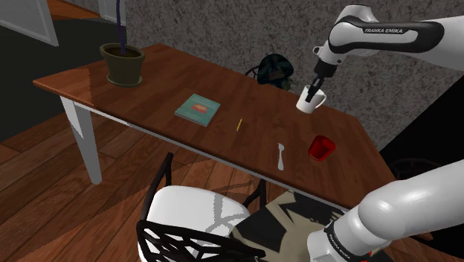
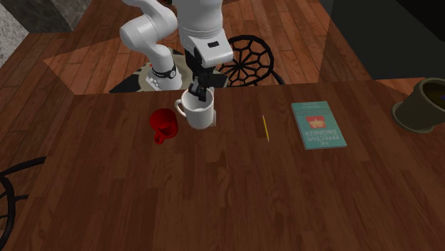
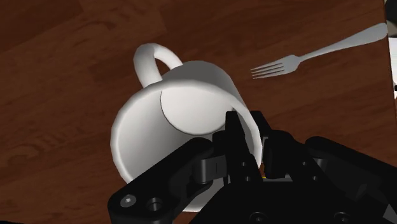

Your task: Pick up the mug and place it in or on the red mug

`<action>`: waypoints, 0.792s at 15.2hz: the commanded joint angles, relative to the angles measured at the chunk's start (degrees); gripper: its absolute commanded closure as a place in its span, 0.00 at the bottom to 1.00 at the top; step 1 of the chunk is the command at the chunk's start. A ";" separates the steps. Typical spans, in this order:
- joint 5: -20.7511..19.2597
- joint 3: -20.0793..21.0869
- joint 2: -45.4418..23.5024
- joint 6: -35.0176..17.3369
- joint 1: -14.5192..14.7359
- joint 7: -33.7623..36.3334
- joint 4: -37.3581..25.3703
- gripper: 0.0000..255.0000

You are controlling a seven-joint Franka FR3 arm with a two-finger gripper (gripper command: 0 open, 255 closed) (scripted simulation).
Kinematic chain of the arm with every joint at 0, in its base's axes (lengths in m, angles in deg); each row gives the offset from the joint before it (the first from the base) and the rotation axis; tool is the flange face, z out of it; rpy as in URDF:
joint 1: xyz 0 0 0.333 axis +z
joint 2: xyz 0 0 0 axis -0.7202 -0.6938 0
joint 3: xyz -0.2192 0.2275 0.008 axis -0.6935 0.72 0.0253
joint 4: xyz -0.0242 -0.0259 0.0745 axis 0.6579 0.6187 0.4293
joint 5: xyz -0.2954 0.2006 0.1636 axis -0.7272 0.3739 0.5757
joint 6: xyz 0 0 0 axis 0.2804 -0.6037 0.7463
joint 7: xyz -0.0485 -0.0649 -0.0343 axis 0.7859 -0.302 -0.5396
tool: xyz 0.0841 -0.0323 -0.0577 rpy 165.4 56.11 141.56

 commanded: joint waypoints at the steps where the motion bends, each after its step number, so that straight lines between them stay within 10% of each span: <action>1: -0.86 -1.18 3.48 0.34 -1.00 -1.87 2.93 1.00; 12: -7.17 -7.86 20.56 4.20 -7.14 -11.68 14.68 1.00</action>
